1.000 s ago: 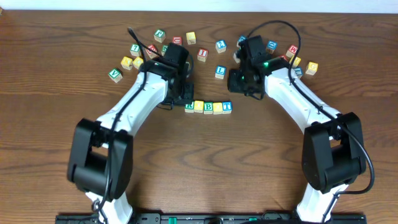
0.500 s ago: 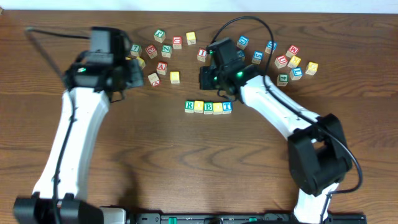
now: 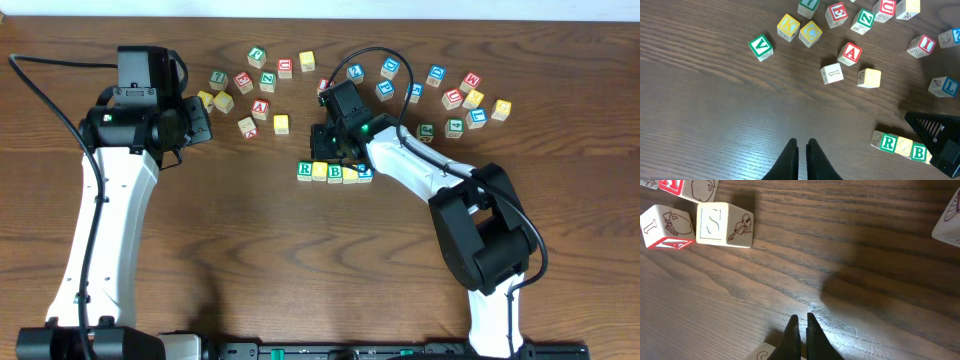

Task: Spell out ROBOT

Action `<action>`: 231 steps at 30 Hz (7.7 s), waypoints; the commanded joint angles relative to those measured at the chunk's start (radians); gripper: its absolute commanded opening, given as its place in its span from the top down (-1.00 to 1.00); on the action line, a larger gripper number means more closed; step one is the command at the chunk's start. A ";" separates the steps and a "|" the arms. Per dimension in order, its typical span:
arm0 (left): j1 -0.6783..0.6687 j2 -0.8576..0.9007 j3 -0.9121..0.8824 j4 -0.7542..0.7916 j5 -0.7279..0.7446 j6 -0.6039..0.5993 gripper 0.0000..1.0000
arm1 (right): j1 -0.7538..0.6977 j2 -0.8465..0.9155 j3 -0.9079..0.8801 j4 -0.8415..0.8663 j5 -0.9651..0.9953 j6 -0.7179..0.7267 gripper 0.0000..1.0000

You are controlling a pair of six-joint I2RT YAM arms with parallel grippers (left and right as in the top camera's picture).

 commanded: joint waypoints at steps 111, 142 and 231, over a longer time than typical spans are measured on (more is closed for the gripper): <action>-0.341 0.401 -0.094 0.393 0.059 0.032 0.85 | -0.216 -0.145 -0.014 -0.505 0.050 -0.079 0.73; -0.405 0.488 -0.094 0.346 0.024 0.028 0.85 | -0.216 -0.145 -0.014 -0.505 0.061 -0.079 0.65; -0.404 0.480 -0.059 0.193 0.015 -0.085 0.85 | -0.217 -0.145 -0.014 -0.500 0.061 -0.084 0.55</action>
